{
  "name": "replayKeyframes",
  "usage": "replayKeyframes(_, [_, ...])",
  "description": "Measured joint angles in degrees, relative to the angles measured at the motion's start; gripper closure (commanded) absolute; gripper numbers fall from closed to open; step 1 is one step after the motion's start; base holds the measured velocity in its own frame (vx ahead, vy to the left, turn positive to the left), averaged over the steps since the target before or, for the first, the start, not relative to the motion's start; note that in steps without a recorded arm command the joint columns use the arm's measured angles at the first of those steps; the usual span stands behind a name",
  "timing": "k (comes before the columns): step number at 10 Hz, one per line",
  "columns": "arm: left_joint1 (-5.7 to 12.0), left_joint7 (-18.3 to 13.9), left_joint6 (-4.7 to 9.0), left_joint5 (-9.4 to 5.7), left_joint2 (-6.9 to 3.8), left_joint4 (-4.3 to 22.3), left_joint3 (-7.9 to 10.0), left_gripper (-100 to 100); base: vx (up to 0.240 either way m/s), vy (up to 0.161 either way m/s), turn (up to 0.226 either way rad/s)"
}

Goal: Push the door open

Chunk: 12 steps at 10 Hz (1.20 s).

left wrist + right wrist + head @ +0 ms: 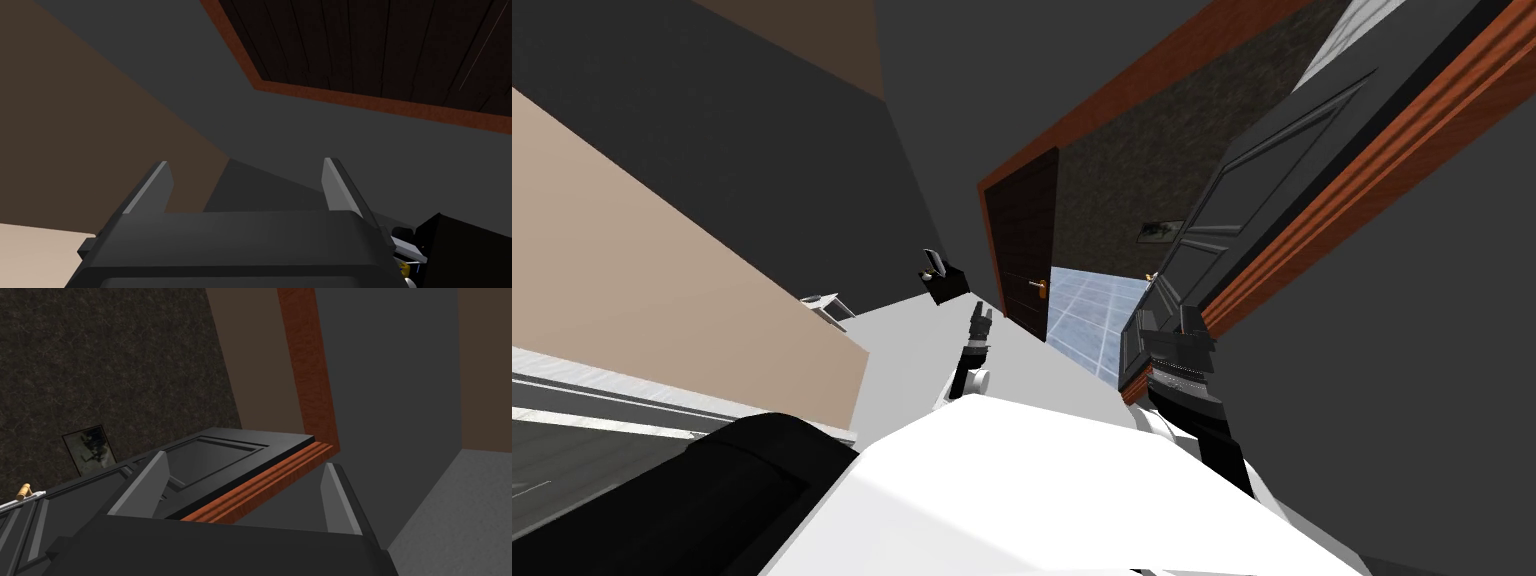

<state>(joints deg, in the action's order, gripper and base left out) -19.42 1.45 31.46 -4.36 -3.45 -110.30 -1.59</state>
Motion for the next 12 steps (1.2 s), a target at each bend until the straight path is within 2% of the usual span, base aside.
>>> replayKeyframes(3, [3.19,-0.3,-0.4,0.11,-0.31,4.6,-0.65,-100,0.076,0.053,-0.054])
replayKeyframes(6, [5.44,-0.7,-0.49,0.1,-0.71,8.6,-0.98,-100,0.071,0.045,-0.068])
replayKeyframes(8, [7.15,-0.9,-1.01,0.18,-0.73,10.7,-1.33,-100,0.05,0.04,-0.031])
replayKeyframes(12, [11.53,-1.4,-1.17,0.18,-1.05,17.2,-1.75,-100,0.073,0.053,-0.059])
